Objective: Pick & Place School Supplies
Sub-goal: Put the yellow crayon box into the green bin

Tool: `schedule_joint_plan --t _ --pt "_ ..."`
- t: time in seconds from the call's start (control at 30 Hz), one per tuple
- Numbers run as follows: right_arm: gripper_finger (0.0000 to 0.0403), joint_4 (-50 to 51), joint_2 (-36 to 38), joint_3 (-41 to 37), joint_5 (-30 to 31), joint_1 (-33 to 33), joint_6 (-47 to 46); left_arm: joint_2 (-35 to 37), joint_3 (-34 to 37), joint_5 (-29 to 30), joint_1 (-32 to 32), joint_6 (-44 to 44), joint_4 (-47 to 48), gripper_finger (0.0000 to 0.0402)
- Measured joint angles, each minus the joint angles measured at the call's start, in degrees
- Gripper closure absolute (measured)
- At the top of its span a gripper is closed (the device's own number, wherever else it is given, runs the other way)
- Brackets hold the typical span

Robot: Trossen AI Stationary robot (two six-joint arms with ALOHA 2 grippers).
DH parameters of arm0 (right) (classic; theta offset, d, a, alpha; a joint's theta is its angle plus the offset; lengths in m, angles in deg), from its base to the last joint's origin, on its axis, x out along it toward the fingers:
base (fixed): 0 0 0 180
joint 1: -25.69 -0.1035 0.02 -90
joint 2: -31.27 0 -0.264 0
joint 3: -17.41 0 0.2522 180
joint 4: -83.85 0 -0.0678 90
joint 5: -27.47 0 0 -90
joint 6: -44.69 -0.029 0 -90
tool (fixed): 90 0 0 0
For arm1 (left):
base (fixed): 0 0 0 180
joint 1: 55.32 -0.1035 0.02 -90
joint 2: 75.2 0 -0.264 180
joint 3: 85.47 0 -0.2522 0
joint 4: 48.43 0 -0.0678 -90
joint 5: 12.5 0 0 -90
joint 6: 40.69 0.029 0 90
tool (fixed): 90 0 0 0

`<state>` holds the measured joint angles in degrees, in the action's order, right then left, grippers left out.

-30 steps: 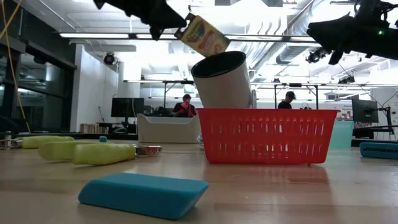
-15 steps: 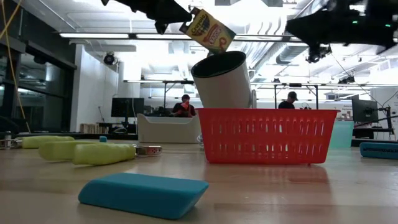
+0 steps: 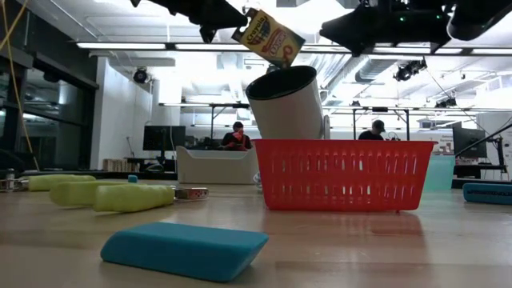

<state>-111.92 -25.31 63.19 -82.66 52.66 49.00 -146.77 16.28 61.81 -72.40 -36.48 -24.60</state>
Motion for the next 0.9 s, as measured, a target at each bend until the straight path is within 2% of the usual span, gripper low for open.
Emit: schedule_joint_plan --t 0.2,0.37,0.67,0.9 --pt "0.0225 1.3 -0.2 0.4 5.0 -3.2 5.5 0.0 0.0 0.0 0.0 0.1 0.0 0.0401" --pt "0.0202 2.8 -0.2 0.4 8.1 -5.0 6.1 0.0 0.0 0.0 0.0 0.3 0.0 0.0401" --pt "0.0154 3.1 -0.9 0.5 7.8 -6.5 3.0 0.0 0.0 -0.4 0.0 0.5 -2.2 0.0401" --pt "0.0150 1.2 -4.2 0.5 7.6 -6.8 2.9 0.0 0.0 -1.0 0.0 0.5 -3.5 0.0401"
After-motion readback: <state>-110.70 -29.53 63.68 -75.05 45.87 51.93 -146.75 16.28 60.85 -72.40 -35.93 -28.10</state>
